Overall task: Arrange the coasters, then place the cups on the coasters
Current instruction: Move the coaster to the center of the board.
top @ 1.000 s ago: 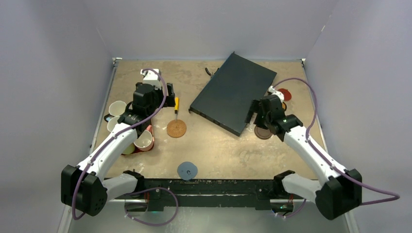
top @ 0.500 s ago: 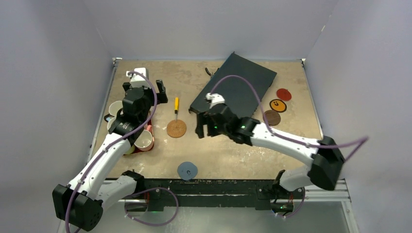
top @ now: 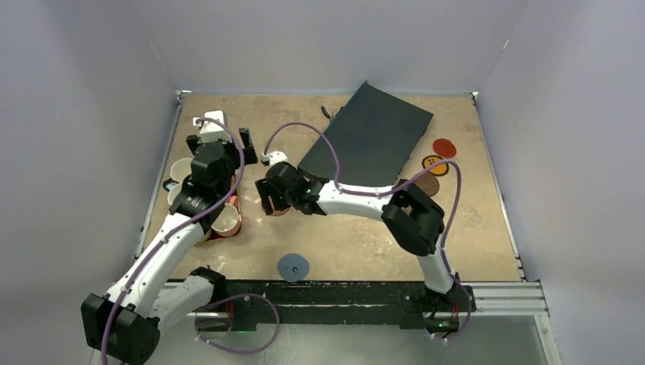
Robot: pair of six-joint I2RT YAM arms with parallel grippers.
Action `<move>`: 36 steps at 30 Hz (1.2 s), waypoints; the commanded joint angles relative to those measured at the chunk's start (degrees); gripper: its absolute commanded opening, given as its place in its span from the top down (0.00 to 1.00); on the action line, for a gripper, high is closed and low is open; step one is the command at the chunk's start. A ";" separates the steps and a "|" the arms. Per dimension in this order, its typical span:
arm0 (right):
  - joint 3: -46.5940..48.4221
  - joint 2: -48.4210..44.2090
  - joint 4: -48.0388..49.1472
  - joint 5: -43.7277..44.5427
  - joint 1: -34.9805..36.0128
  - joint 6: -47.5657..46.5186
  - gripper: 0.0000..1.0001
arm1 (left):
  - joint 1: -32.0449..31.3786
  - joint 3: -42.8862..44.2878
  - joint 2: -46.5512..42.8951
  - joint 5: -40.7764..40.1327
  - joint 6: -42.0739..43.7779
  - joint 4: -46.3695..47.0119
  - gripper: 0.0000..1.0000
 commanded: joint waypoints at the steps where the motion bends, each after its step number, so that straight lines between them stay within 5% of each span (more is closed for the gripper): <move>1: 4.64 3.25 3.73 -1.61 0.63 -4.62 0.29 | -0.28 0.56 0.41 -0.64 1.39 2.56 0.02; 9: 5.95 8.10 4.45 -0.79 0.72 -8.64 0.30 | -0.21 0.75 1.30 0.35 1.58 2.54 0.02; 18: -4.48 4.99 4.93 -1.97 0.70 -4.77 0.32 | -0.20 0.87 2.34 1.26 1.61 2.59 0.02; 25: -18.28 -4.28 2.78 -0.47 0.68 -0.51 0.33 | -0.24 0.71 2.59 1.16 1.56 2.57 0.02; 36: -40.12 -23.39 -15.05 4.91 0.69 14.32 0.32 | -0.34 0.56 2.93 1.87 0.96 2.52 0.02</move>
